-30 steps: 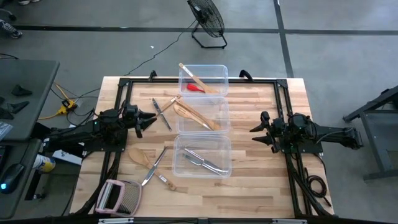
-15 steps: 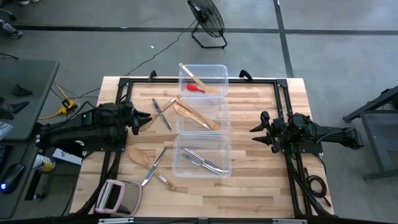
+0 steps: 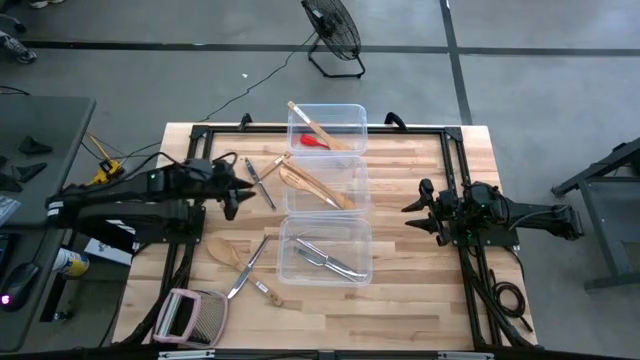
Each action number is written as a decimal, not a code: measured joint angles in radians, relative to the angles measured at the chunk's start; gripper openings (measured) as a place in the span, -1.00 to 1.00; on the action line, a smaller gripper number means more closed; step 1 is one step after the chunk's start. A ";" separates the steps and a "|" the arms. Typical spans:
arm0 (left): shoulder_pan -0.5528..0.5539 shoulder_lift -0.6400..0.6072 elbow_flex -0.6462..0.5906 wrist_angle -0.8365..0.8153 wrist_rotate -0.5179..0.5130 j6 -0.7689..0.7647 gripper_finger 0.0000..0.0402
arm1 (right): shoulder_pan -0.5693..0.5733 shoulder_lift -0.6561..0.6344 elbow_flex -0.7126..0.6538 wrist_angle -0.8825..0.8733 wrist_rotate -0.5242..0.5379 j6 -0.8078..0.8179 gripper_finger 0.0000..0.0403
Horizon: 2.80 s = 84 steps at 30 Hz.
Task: Pick & Place Kitchen Items
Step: Put the silver knife into the bottom transparent bin
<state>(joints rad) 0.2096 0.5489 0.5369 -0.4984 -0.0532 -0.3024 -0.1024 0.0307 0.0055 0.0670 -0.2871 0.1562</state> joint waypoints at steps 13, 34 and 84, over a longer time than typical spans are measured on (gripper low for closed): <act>0.122 0.248 0.001 0.052 0.021 -0.096 -0.29 | 0.000 0.000 0.000 0.001 0.000 0.000 -0.18; 0.245 0.552 0.001 0.151 0.039 -0.990 0.02 | 0.000 0.000 0.000 0.001 0.000 0.000 -0.18; 0.315 0.830 0.190 -0.026 0.123 -1.158 0.26 | 0.000 0.000 0.000 0.001 0.000 0.000 -0.18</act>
<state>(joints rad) 0.5243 1.3791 0.7273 -0.5242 0.0695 -1.4600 -0.1024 0.0307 0.0052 0.0681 -0.2874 0.1562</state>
